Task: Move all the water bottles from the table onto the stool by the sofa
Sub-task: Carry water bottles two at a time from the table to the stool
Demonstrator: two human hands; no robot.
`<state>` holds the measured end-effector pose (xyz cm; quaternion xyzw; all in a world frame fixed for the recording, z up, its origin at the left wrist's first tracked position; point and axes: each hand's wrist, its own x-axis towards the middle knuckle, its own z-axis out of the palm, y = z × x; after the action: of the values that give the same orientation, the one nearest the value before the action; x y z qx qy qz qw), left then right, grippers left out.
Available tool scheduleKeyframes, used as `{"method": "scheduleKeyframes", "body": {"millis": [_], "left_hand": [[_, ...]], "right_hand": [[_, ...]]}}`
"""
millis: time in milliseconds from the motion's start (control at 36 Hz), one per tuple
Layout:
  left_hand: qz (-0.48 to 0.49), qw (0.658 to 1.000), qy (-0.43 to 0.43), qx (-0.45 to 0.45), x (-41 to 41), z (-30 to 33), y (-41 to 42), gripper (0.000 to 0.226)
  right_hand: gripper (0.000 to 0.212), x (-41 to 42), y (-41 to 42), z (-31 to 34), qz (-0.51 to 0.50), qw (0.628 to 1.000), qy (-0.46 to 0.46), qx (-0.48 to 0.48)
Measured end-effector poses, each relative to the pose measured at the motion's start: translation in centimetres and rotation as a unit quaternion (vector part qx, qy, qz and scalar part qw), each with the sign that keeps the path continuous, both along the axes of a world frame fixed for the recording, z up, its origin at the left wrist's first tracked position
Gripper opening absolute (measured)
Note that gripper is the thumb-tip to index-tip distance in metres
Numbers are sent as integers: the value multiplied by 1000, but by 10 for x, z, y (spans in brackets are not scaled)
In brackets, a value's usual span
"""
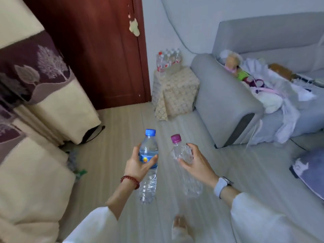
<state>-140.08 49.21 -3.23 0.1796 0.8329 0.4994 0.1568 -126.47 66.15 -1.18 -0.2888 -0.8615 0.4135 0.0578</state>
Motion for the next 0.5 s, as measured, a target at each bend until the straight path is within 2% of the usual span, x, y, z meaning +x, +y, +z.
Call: {"method": "scheduleKeyframes", "body": {"millis": [83, 222, 500], "left_hand": [[-11, 1000, 7, 9, -47, 10, 66, 49], [-19, 999, 12, 24, -125, 17, 154, 52], [-35, 999, 10, 20, -319, -5, 322, 56]], "right_hand": [[66, -46, 67, 10, -6, 1000, 6, 3], [64, -123, 155, 13, -11, 1000, 18, -8], [55, -310, 324, -8, -39, 998, 49, -23]]}}
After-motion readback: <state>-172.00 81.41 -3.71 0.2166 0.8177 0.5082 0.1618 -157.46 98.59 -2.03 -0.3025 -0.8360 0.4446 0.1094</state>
